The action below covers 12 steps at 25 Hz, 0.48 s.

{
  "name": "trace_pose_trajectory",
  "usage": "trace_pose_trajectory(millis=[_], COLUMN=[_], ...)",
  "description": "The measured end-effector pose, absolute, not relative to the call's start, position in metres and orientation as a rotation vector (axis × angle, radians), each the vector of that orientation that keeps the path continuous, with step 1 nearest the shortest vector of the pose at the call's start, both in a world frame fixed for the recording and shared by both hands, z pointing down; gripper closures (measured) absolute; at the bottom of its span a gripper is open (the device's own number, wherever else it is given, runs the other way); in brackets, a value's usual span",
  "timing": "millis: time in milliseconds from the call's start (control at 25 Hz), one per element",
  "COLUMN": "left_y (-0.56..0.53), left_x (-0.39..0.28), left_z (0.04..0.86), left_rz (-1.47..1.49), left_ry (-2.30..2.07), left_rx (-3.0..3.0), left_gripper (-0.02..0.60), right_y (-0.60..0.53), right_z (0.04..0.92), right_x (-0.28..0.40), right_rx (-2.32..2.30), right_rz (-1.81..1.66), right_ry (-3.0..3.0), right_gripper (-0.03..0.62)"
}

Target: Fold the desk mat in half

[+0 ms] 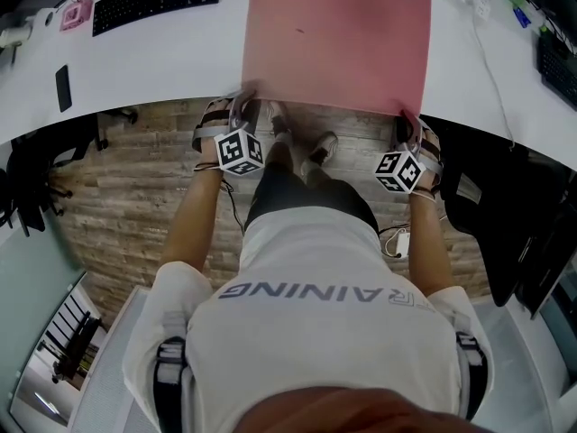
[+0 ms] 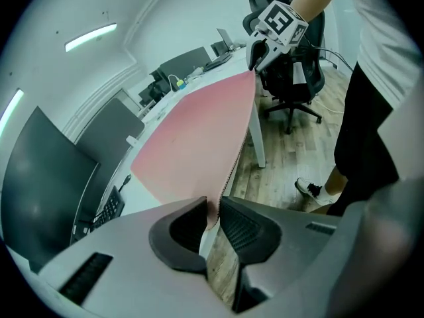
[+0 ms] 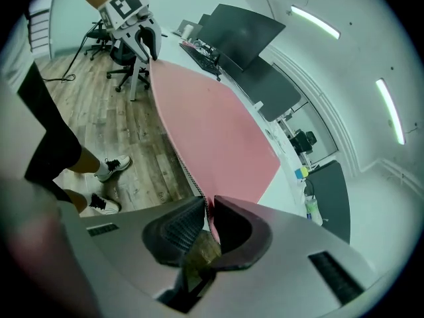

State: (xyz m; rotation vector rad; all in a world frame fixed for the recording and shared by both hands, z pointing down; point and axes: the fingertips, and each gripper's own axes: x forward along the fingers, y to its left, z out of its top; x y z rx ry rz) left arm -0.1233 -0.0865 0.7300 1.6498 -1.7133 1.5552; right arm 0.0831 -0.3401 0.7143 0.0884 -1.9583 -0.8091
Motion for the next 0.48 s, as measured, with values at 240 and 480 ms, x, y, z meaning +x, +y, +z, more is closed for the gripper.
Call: trace_pose_trajectory(millis=[240, 480], left_y=[-0.091, -0.095], left_x=[-0.126, -0.137], left_z=[0.712, 0.693], left_rz=[1.457, 1.382], left_ry=[-1.734, -1.748], left_rx=[1.688, 1.709], left_gripper=[0.535, 0.538], right_y=[-0.346, -0.353], right_z=[0.704, 0.686], right_x=[0.08, 0.069], right_rx=[0.111, 0.185], right_rz=[-0.746, -0.692], right_ry=[-1.975, -1.99], right_gripper=[0.556, 0.557])
